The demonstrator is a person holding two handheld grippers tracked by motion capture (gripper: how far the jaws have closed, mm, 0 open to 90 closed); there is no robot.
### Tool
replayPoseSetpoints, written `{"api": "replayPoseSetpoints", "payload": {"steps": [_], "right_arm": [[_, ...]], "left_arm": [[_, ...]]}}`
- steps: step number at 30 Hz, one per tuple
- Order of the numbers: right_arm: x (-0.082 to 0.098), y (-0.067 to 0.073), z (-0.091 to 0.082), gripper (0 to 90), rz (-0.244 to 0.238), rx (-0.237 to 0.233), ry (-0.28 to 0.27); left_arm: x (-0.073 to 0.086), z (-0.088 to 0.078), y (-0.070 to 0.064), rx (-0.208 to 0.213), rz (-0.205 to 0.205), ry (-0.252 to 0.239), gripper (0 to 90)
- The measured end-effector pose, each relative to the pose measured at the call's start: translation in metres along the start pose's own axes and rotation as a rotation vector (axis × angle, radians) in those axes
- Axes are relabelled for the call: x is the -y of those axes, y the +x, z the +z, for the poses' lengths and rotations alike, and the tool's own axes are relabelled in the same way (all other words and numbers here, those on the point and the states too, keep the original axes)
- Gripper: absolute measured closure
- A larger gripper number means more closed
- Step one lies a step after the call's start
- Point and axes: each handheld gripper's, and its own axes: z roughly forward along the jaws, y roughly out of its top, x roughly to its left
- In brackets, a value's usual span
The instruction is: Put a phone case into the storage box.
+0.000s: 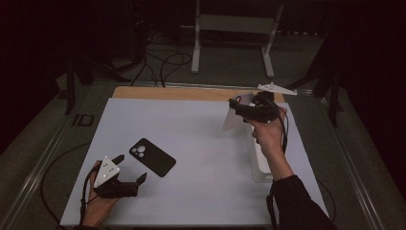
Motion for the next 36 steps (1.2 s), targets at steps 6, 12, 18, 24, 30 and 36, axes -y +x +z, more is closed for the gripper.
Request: {"api": "replayPoseSetpoints", "payload": {"steps": [6,12,18,24,30,36], "right_arm": [[-0.005,-0.008,0.001,16.8,0.002,0.032,-0.004],[-0.01,-0.016,0.004,16.8,0.005,0.064,-0.004],[-0.013,-0.024,0.006,16.7,0.014,0.092,-0.007],[-0.016,-0.032,0.008,16.8,0.015,0.13,-0.007],[-0.021,-0.039,0.009,16.8,0.02,0.163,-0.007],[-0.022,-0.048,0.012,16.8,0.024,0.208,-0.001]], "left_arm": [[0.0,0.0,0.0,-0.004,0.007,0.006,0.0],[0.0,0.0,-0.002,-0.007,0.012,0.006,0.0],[0.0,0.001,-0.002,-0.007,0.014,0.006,0.0],[0.0,0.0,-0.002,-0.009,0.014,0.005,0.0],[0.0,0.0,-0.002,-0.008,0.012,0.004,0.0],[0.0,0.0,-0.002,-0.009,0.013,0.004,0.0]]}}
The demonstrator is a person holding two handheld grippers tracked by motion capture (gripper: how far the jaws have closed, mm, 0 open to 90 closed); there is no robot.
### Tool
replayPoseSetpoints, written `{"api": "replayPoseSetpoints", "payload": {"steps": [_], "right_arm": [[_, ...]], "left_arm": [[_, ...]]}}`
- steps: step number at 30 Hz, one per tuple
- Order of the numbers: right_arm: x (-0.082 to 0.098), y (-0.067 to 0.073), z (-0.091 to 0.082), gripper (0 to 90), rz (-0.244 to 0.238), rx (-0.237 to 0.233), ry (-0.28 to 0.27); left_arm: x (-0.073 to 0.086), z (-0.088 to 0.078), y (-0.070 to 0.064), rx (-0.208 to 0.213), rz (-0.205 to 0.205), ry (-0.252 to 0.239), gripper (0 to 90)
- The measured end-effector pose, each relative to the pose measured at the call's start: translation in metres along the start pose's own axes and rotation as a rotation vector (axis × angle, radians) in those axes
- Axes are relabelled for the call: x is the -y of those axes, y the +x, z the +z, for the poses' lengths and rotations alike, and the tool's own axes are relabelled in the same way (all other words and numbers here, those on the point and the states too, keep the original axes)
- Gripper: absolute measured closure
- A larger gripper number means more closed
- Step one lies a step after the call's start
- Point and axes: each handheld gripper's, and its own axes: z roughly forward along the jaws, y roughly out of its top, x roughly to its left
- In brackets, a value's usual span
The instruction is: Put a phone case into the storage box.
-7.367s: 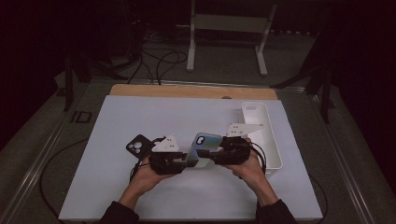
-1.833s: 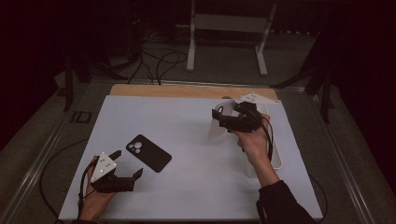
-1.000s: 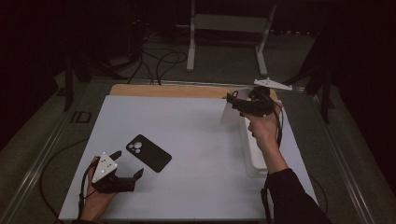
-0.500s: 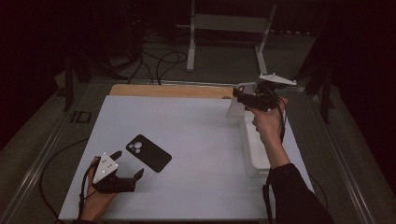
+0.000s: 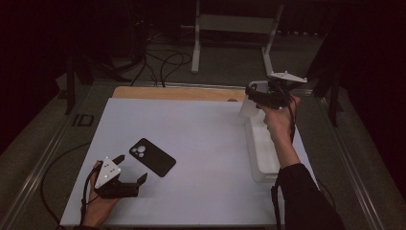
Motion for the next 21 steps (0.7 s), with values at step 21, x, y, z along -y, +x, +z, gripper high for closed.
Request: {"api": "replayPoseSetpoints", "payload": {"steps": [21], "right_arm": [[0.007,-0.035,0.011,16.7,0.015,0.148,0.047]], "left_arm": [[0.0,0.0,0.0,0.002,0.0,0.0,0.1]]}}
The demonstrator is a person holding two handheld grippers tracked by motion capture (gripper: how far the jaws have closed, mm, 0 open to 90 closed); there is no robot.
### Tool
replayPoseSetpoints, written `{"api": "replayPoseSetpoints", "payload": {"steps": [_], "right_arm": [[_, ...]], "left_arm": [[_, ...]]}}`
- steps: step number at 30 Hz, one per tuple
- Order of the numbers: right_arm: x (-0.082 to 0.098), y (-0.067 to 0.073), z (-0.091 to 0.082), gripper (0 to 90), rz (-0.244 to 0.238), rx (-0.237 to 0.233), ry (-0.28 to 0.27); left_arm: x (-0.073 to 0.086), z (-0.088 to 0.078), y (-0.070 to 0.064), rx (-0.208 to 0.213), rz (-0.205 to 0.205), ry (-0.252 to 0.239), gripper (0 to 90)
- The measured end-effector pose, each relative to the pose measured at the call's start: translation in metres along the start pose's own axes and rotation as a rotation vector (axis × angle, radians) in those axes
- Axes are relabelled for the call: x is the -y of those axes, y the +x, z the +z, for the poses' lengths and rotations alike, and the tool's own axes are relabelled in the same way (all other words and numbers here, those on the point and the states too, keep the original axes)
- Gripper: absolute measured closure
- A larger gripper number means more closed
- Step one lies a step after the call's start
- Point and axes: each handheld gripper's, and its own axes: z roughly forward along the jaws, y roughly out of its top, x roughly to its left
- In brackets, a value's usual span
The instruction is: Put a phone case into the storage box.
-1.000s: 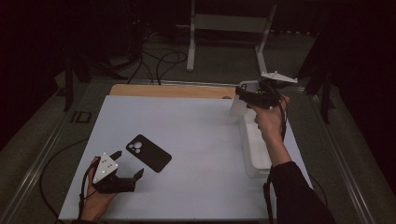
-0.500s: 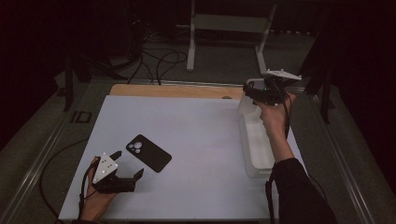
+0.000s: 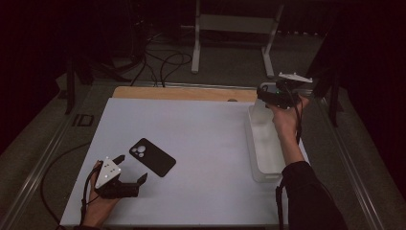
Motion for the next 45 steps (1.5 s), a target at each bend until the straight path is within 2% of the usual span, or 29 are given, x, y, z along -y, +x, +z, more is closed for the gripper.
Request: {"api": "replayPoseSetpoints", "payload": {"steps": [2,3,9,10,29,38,45], "right_arm": [[0.001,-0.001,0.002,16.7,0.0,0.003,0.003],[0.005,-0.005,0.008,16.7,0.008,0.019,0.022],[0.009,-0.007,0.013,16.7,0.022,0.023,0.032],[0.016,-0.009,0.02,16.7,0.02,0.035,0.059],[0.038,-0.003,0.05,16.6,-0.01,0.064,0.152],[0.044,-0.002,0.06,16.5,-0.008,0.08,0.176],[0.046,0.0,0.066,16.3,-0.032,0.082,0.18]], "left_arm": [[0.0,0.0,0.0,-0.001,0.0,0.001,0.1],[0.0,0.0,0.0,0.0,0.0,0.0,0.1],[0.0,0.0,0.0,-0.002,0.001,-0.002,0.0],[0.0,0.0,0.0,-0.002,0.001,-0.002,0.1],[0.0,-0.001,0.001,-0.004,-0.002,-0.002,0.1],[0.0,-0.001,0.001,-0.004,-0.005,-0.002,0.1],[0.001,-0.001,0.001,-0.004,-0.005,0.0,0.1]]}}
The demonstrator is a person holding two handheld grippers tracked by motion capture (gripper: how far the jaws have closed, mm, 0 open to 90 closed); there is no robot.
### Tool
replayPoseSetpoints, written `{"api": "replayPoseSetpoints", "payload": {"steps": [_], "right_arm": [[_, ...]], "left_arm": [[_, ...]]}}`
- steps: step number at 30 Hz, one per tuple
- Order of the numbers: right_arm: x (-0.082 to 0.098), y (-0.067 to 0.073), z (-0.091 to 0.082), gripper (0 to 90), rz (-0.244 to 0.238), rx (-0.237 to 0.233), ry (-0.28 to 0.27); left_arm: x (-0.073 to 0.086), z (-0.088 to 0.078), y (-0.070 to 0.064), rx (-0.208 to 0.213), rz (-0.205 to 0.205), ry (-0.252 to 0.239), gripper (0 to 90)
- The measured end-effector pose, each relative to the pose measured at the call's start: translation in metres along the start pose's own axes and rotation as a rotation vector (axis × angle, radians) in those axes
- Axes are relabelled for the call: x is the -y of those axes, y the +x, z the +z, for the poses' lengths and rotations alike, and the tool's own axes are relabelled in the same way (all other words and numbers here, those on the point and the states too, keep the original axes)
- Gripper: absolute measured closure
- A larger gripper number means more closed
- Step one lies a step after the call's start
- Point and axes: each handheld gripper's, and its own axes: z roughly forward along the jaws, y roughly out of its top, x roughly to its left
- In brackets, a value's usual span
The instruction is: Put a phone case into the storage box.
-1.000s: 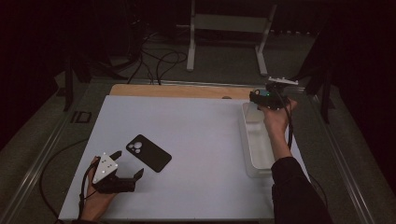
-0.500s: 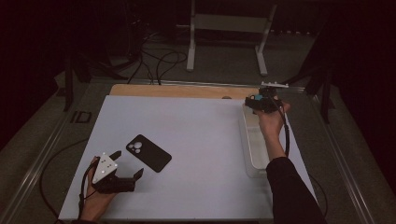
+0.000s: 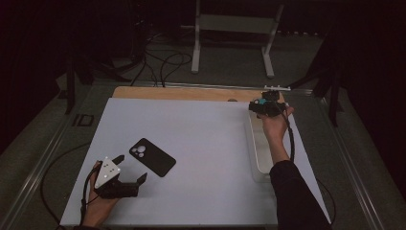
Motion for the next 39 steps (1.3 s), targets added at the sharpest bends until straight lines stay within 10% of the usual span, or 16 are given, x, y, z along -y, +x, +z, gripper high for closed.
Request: {"api": "replayPoseSetpoints", "payload": {"steps": [39], "right_arm": [[-0.008,-0.01,-0.022,8.7,-0.001,-0.031,-0.048]], "left_arm": [[0.0,-0.001,0.001,-0.005,-0.008,-0.002,0.2]]}}
